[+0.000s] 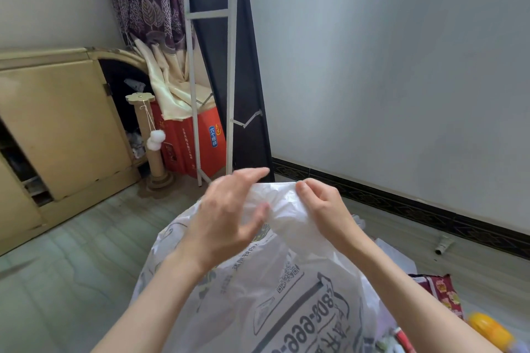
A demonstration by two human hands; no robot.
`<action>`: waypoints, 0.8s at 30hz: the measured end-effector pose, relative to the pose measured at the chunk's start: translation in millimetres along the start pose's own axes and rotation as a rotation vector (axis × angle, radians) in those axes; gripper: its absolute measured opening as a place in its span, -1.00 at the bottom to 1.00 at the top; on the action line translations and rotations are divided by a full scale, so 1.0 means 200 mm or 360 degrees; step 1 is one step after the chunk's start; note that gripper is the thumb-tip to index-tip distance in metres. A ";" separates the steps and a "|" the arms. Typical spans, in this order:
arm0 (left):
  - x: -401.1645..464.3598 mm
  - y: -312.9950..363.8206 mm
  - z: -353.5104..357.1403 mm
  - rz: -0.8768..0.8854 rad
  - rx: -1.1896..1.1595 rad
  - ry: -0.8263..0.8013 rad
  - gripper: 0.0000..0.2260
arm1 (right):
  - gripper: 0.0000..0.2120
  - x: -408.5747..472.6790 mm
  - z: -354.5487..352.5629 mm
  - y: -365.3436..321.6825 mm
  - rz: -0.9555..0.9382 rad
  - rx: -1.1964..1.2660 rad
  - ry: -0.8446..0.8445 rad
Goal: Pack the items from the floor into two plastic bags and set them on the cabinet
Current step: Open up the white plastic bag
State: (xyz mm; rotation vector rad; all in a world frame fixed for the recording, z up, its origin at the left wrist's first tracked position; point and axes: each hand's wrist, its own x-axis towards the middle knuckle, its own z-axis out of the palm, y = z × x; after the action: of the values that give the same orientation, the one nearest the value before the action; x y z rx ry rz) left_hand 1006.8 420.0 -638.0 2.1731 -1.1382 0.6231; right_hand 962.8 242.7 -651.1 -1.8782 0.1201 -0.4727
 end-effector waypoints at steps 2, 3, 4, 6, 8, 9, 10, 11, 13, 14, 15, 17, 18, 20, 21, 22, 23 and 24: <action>-0.01 0.03 0.03 0.0086 -0.0020 -0.0188 -0.52 | -0.67 0.01 -0.01 -0.02 0.0076 0.0277 -0.0073; -0.01 0.04 0.04 0.0082 -0.0010 -0.0236 -0.49 | -0.68 0.01 -0.02 -0.03 0.0106 0.0339 -0.0113; -0.01 0.04 0.04 0.0072 0.0027 -0.0244 -0.49 | -0.69 0.02 -0.03 -0.03 0.0113 0.0314 -0.0139; 0.00 0.03 0.04 0.0081 0.0129 -0.0228 -0.54 | -0.73 0.03 -0.05 -0.02 -0.0004 -0.0050 -0.0096; 0.01 0.02 0.05 0.0089 0.0122 -0.0224 -0.63 | -0.81 0.04 -0.08 0.01 -0.0198 -0.0547 0.0115; 0.01 0.01 0.05 0.0058 0.0081 -0.0193 -0.68 | -0.85 0.04 -0.09 0.02 -0.0262 -0.0689 0.0237; 0.01 0.00 0.05 -0.0014 0.0036 -0.0126 -0.72 | -0.87 0.03 -0.11 0.03 -0.0296 -0.0729 0.0327; 0.00 -0.01 0.05 -0.0124 -0.0008 -0.0038 -0.76 | -0.89 0.02 -0.12 0.04 -0.0331 -0.0707 0.0368; 0.01 -0.03 0.05 -0.0383 -0.0123 0.0123 -0.82 | -0.80 -0.02 -0.13 0.05 -0.0461 -0.0729 0.0346; 0.01 -0.04 0.04 -0.0501 -0.0197 0.0169 -0.83 | -0.68 -0.05 -0.12 0.05 -0.0549 -0.0848 0.0316; 0.02 -0.05 0.04 -0.0591 -0.0270 0.0199 -0.84 | -0.56 -0.08 -0.09 0.06 -0.0618 -0.1020 0.0296; 0.04 -0.04 0.04 -0.0692 -0.0391 0.0248 -0.85 | -0.35 -0.11 -0.03 0.08 -0.0671 -0.1353 0.0310; 0.05 -0.03 0.04 -0.0718 -0.0453 0.0262 -0.86 | -0.31 -0.11 0.00 0.08 -0.0661 -0.1440 0.0342; 0.06 0.00 0.03 -0.0753 -0.0582 0.0224 -0.89 | -0.41 -0.09 0.01 0.09 -0.0631 -0.1445 0.0466; 0.07 0.01 0.02 -0.0768 -0.0630 0.0178 -0.90 | -0.52 -0.08 0.00 0.09 -0.0634 -0.1401 0.0542; 0.07 0.02 0.01 -0.0788 -0.0669 0.0136 -0.90 | -0.65 -0.07 -0.02 0.10 -0.0633 -0.1346 0.0602; 0.07 0.02 0.01 -0.0819 -0.0711 0.0112 -0.90 | -0.79 -0.05 -0.04 0.11 -0.0597 -0.1287 0.0631; 0.07 0.02 0.00 -0.0860 -0.0756 0.0104 -0.89 | -0.88 -0.05 -0.06 0.12 -0.0520 -0.1227 0.0616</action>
State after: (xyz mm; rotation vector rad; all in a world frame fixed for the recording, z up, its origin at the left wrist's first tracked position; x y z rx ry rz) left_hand 1009.9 410.2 -628.6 1.9005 -0.5445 0.1583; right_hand 953.2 226.0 -671.9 -2.5484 0.2851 -1.1356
